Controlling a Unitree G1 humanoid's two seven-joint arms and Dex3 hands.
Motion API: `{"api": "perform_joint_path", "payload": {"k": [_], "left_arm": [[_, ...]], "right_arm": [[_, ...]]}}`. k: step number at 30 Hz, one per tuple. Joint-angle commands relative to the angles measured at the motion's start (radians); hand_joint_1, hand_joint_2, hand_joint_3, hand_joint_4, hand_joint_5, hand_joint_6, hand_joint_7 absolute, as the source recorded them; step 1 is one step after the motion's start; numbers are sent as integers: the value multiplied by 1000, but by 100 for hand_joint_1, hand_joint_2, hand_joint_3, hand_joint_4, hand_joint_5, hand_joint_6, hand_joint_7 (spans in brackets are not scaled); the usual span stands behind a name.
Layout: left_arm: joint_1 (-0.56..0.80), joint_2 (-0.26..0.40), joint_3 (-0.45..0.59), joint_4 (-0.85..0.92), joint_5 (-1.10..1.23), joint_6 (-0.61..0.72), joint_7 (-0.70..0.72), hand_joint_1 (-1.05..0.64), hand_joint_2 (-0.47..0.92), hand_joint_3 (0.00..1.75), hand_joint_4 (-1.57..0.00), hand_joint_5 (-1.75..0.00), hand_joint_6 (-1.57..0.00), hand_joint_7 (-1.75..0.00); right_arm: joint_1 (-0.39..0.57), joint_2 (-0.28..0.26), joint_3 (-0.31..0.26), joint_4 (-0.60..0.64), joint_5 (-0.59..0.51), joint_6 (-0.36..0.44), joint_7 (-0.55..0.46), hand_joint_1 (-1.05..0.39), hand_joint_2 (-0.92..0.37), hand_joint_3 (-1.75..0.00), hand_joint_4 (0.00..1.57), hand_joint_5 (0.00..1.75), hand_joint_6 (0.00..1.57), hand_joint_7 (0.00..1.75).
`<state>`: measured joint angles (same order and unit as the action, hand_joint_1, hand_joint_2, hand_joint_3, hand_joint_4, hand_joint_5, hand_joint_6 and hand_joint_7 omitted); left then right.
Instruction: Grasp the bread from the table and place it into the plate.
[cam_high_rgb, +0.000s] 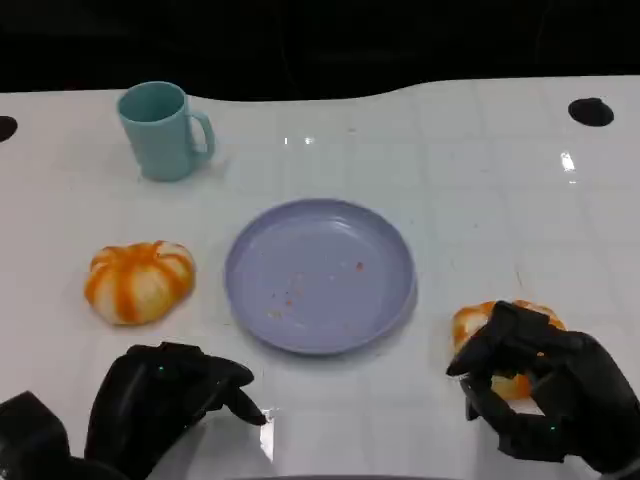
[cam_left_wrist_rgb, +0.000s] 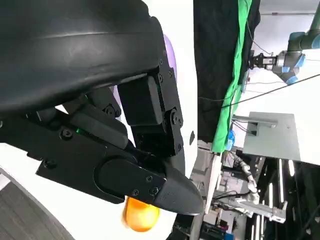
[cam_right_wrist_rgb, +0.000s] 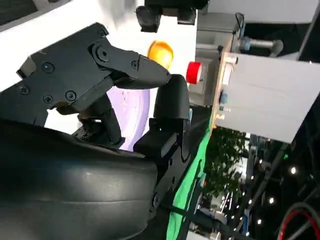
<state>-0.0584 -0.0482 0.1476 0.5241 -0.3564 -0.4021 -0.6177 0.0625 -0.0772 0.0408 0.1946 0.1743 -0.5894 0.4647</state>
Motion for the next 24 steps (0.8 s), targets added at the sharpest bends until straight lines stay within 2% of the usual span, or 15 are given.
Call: {"api": "perform_joint_path", "payload": {"k": [1,5,8,10,14,18,24], "left_arm": [[13,14,-1,-21,-2,-6,-4,-96,89,0,-122,-93,-156,0],[21,11,-5,-39,-4,9,1,-96,88,0,-122,-93,-156,0],[25,12,-7,-44,-5,13,2,-96,87,0,-122,-93,-157,0],[27,13,-8,-46,-4,13,3,-96,87,0,-121,-93,-156,0],[28,14,-9,-48,-10,17,-4,-95,88,0,-121,-93,-156,0],[31,14,-14,-53,-2,19,7,-95,87,0,-121,-93,-156,0],[32,14,-17,-57,-1,20,8,-95,88,0,-121,-93,-156,0]], "right_arm": [[-28,-53,-19,-1,-80,-52,-31,-38,-90,-26,51,127,53,75],[-47,-132,-29,-35,-256,-55,-97,-47,-92,-17,37,100,43,57],[-53,-191,-37,-84,-414,-44,-163,-51,-92,-13,35,79,43,42],[-56,-225,-39,-113,-497,-33,-197,-54,-92,-12,31,72,40,35],[-52,-291,-37,-201,-633,34,-225,-58,-92,-8,22,52,37,16],[-44,-365,-33,-316,-772,131,-201,-62,-92,-9,13,42,32,8],[-36,-424,-8,-413,-869,248,-160,-63,-92,-6,7,35,29,3]]}}
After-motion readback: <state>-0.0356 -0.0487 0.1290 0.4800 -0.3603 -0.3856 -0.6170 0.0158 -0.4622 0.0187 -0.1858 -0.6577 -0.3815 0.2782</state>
